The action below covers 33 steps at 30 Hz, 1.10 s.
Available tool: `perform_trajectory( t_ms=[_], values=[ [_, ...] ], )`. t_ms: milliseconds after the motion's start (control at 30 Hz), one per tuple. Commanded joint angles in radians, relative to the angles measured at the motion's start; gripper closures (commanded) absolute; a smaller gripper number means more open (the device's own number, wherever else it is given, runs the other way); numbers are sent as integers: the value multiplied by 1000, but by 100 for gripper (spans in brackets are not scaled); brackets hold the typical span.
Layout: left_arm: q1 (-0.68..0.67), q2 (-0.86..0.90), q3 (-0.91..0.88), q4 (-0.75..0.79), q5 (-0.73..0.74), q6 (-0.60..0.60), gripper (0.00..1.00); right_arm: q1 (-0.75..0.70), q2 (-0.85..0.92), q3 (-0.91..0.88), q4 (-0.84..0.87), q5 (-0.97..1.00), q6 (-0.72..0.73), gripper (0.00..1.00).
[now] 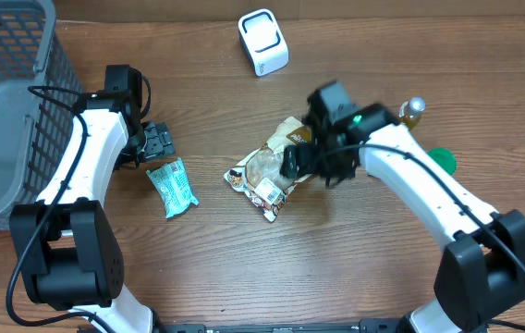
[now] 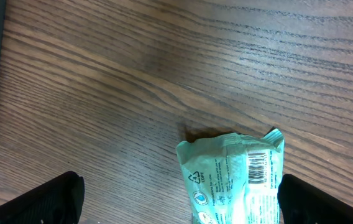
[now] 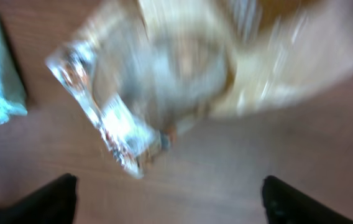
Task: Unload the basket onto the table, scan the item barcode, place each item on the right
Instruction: 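Lower the right gripper and grasp the snack pouch top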
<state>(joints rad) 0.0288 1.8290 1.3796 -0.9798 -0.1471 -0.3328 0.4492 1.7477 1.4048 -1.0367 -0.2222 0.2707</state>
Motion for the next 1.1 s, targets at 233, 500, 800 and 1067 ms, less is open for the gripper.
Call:
perform_trajectory(
  t_ms=[233,500,800,1067],
  values=[
    [0,-28,-3,-2,-6,15,0,-19,105,32,183,221,-290,0],
    [0,-28,-3,-2,-6,15,0,-19,205,19,217,130,-305,0],
    [1,-28,-3,-2,-6,15,1,-19,319,9,216,27,-305,4],
    [0,-28,-3,-2,-6,15,1,-19,356,8,213,24,-301,54]
  ],
)
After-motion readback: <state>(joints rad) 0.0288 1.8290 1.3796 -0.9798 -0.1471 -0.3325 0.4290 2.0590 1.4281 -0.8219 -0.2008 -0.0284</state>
